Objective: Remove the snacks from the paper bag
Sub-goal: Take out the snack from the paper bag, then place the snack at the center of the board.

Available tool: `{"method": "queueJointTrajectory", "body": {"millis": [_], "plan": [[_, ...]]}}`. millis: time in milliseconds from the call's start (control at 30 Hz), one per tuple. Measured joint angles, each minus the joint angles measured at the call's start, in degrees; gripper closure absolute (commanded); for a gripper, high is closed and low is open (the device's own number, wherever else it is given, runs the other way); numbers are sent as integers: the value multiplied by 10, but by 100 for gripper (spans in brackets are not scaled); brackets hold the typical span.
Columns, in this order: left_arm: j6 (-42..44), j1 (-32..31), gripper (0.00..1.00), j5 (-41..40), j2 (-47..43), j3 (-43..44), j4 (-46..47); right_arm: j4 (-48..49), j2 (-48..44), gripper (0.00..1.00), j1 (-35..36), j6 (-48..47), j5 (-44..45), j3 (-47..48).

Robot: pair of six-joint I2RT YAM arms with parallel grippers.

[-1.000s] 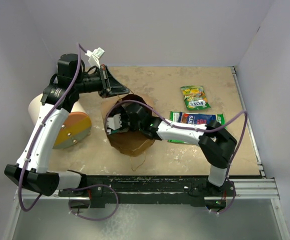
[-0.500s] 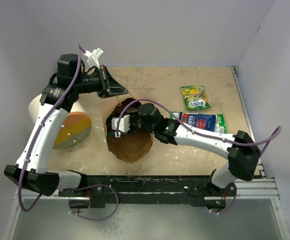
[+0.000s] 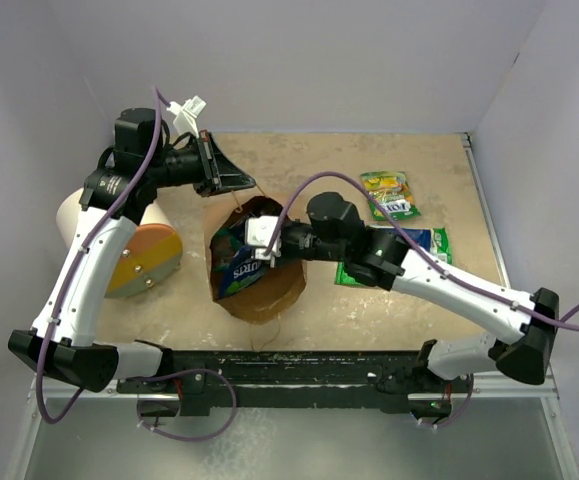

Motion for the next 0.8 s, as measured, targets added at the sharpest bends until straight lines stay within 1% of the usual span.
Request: {"method": "queueJointTrajectory", "body": {"millis": [133,267,367,500,600,700,800], "plan": [[0,0,100,-1,0,0,0,-40,-20,100,0,73,-11,60],[1,0,100,-2,0,0,0,-71,-53,100,0,122,-11,95],[1,0,100,-3,0,0,0,-86,-87,100,0,153,5,111],[2,0,100,-6,0,-1,-1,-93,-139,100,1,189,51,126],[2,0,100,-7,0,-2,-1,-86,-171,100,3,219,134,136],[1,0,100,-9,0,-4,-1,-69,-181,100,3,246,276,159],[1,0,100,-10,0,-9,-1,-43,-176,100,3,252,459,171]]}}
